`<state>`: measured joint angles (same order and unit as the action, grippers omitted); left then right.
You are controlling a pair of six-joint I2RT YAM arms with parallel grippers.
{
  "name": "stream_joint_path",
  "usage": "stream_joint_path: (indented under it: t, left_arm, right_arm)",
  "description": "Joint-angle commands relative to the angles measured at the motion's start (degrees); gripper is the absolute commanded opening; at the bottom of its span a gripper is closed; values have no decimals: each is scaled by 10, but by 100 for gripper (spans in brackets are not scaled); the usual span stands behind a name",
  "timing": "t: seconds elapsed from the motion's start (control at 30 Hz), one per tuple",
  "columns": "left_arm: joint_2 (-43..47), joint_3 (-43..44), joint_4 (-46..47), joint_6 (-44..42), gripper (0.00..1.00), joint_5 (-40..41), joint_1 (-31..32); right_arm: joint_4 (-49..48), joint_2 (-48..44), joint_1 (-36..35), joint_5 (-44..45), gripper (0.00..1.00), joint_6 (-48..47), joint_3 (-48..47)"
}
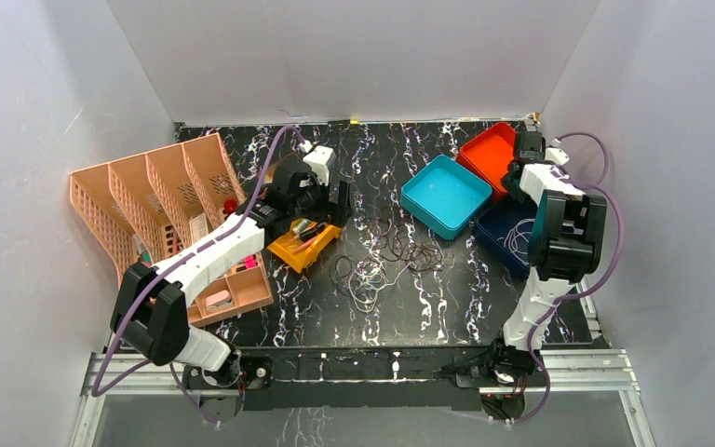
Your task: Untangle the cables
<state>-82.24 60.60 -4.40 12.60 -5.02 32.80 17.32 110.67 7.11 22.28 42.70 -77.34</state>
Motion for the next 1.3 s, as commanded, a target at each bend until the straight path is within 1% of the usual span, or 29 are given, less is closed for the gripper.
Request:
stream_joint_path:
  t: [0.0,0.33,0.5,0.63,0.93,1.1,1.27]
  left_arm:
    - [2,15,-6,-6,98,-7,-1]
    - [1,15,-6,-6,98,-8,-2]
    - [1,15,-7,-6,98,-9,-2]
    - [1,16,-7,-5,98,-8,-2]
    - [2,16,-7,-6,98,-8,-2]
    - [3,16,-9,-6,98,-6,-2]
    - [5,16,-10,-9,99,0,-1]
  right_arm:
    - [-1,-2,-28,-30,7,-11,-26]
    - [14,6,-48,-22,10,-25,-33]
    - [14,7,-68,-24,11,-10,-33]
    - [21,17,-102,-22,12,-2,-50]
    - [25,29,-141,-16,14,32,-73]
    - [28,41,-157,-22,19,33,-93]
    - [35,36,-161,-11,33,18,-100]
